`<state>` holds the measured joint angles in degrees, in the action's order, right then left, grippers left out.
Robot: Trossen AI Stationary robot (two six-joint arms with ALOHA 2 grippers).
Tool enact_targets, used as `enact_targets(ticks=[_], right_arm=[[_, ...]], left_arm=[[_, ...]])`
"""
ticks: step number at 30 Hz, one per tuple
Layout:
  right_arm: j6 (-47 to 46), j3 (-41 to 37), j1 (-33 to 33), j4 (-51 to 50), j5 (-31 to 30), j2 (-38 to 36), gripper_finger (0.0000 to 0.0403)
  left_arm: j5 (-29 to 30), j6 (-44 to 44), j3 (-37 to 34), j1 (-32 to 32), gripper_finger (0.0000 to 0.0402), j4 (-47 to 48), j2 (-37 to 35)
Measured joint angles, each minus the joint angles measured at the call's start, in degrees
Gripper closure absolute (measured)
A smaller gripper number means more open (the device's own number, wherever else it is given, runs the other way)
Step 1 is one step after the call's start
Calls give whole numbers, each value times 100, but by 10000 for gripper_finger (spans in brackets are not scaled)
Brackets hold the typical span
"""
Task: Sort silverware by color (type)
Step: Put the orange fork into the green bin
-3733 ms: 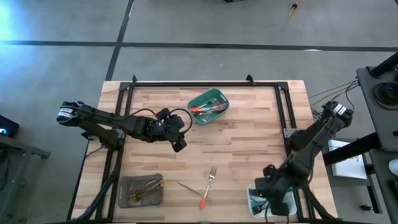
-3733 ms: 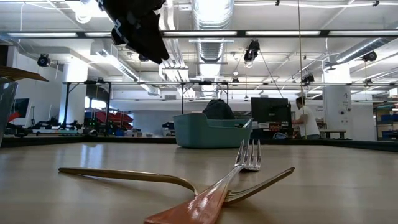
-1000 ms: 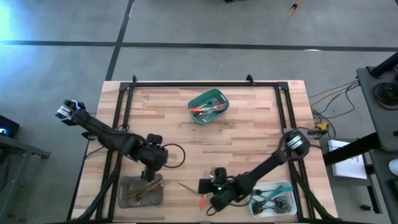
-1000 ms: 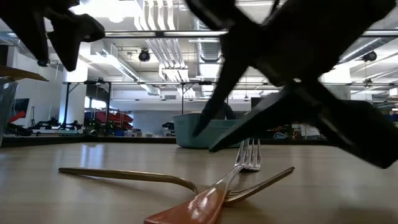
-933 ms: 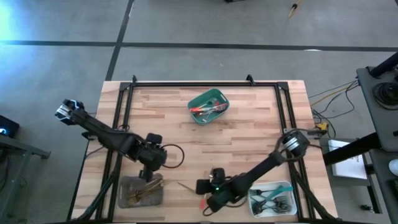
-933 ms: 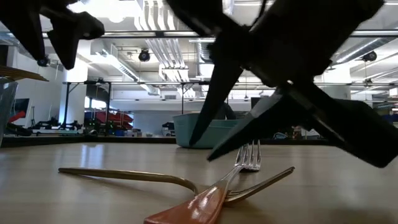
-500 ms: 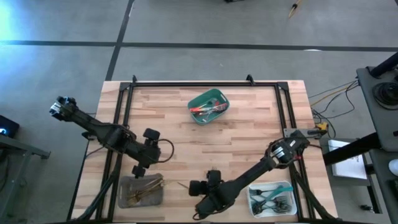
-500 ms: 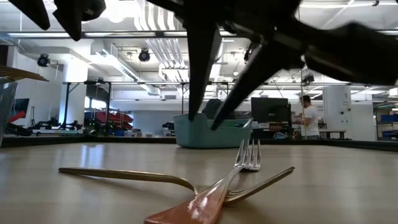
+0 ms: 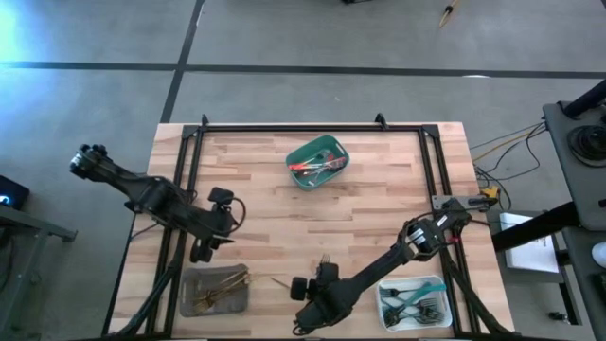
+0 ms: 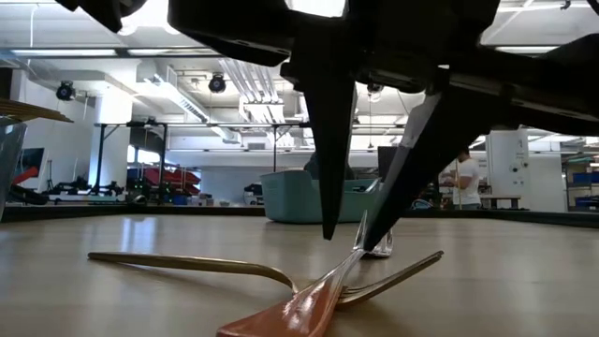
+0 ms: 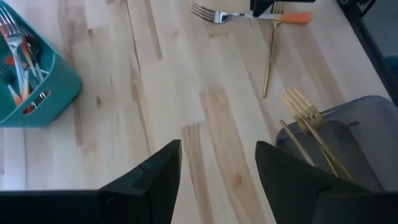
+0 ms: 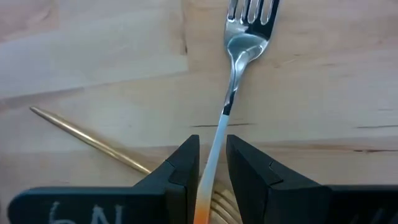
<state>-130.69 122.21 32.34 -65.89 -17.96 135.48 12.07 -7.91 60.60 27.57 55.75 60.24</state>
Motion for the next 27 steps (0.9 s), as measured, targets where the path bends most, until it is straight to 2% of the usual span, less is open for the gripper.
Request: enact_targets(ticks=[14,19,22,25,27], right_arm=[[-72,-11,-56,-112,90,189,330],[97,-22,-151,-149,341,208,331],[172,-20,-180,-236,381,210,346],[279,-25,-198,-419,374,217,382],[317,-31,-199,-465,361,221,388]], left_arm=[[3,-163,0,0,212,16,-201],[3,-162,0,0,212,13,-199],[3,-161,0,0,212,13,-199],[3,-150,0,0,212,13,-201],[3,-113,0,0,212,13,-201]])
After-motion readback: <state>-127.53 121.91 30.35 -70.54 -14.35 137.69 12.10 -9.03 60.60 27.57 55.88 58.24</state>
